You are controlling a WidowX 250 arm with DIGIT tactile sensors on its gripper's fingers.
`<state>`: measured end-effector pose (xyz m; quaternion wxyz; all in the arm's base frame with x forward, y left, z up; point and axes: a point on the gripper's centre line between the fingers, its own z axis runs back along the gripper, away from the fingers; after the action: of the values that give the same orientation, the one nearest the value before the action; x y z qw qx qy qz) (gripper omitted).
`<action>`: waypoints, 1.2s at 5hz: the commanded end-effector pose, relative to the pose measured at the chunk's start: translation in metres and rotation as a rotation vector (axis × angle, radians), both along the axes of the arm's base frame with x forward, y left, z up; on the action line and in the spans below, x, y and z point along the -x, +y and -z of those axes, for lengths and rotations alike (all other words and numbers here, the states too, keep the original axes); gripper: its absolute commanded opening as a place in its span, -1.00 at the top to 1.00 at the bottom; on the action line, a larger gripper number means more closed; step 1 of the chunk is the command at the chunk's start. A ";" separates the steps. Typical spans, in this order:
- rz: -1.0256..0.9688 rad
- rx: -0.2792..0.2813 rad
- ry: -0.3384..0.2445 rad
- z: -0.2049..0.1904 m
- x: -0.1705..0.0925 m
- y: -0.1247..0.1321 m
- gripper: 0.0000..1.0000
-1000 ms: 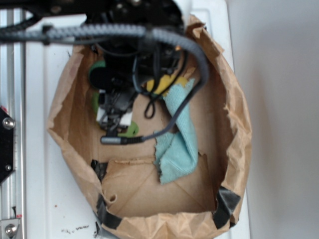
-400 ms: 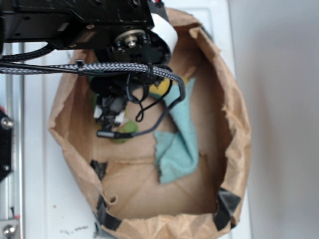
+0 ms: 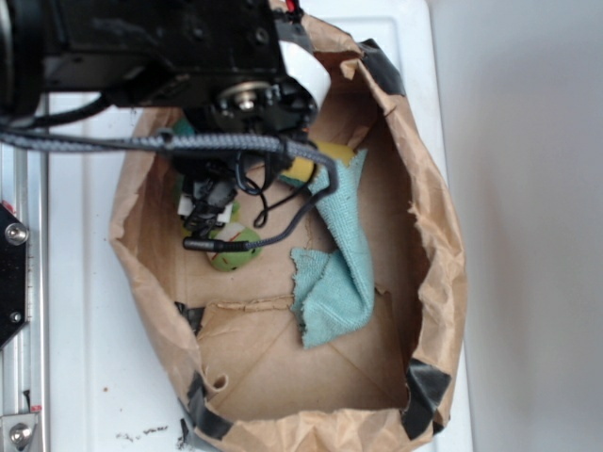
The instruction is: Grab the green ball.
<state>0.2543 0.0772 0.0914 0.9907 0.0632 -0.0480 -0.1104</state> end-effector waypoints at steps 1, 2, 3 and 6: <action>0.007 -0.013 -0.033 -0.010 -0.007 -0.002 -1.00; 0.054 -0.044 -0.040 0.008 -0.010 0.012 -1.00; 0.114 -0.042 -0.066 0.013 -0.004 0.026 -1.00; 0.214 -0.002 -0.089 -0.001 0.020 0.034 -1.00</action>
<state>0.2301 0.1039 0.0762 0.9711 0.0407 -0.0765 -0.2225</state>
